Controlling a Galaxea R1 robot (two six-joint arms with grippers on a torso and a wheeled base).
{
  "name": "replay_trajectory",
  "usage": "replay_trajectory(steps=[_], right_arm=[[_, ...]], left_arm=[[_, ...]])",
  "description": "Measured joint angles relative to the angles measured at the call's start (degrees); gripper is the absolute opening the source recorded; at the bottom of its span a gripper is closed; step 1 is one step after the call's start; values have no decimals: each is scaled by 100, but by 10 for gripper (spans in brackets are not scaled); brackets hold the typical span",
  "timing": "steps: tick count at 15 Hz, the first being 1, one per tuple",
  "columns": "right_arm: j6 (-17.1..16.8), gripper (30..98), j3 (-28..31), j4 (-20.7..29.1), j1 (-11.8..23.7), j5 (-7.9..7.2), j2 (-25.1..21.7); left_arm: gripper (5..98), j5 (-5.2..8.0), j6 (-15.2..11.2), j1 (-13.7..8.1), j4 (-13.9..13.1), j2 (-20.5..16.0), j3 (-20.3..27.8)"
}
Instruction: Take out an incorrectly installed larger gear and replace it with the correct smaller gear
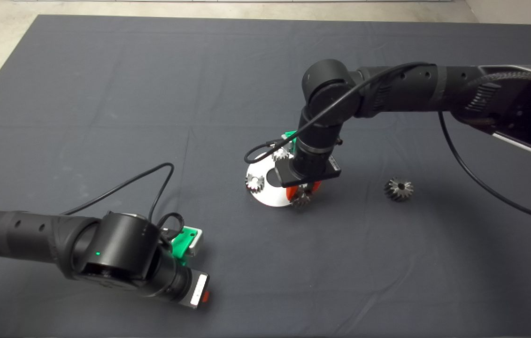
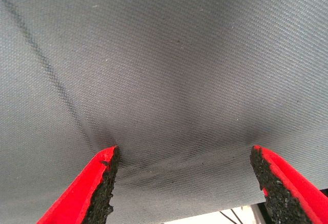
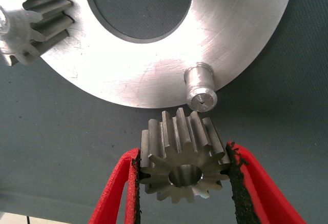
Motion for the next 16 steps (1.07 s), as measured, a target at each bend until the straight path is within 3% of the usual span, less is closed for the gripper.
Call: replay_trajectory(steps=[4, 6, 10, 16], right_arm=[[-21, 341, -75, -11, 4, 7, 76], [-18, 340, -78, -9, 52, 2, 94], [-2, 340, 131, -11, 505, 5, 103], [1, 340, 176, -11, 513, 11, 100]], left_arm=[[643, 157, -4, -5, -38, 152, -83], [643, 163, -9, -18, -68, 180, -124], [643, 176, -11, -18, -74, 199, -135], [643, 176, -15, -18, -82, 199, -135]])
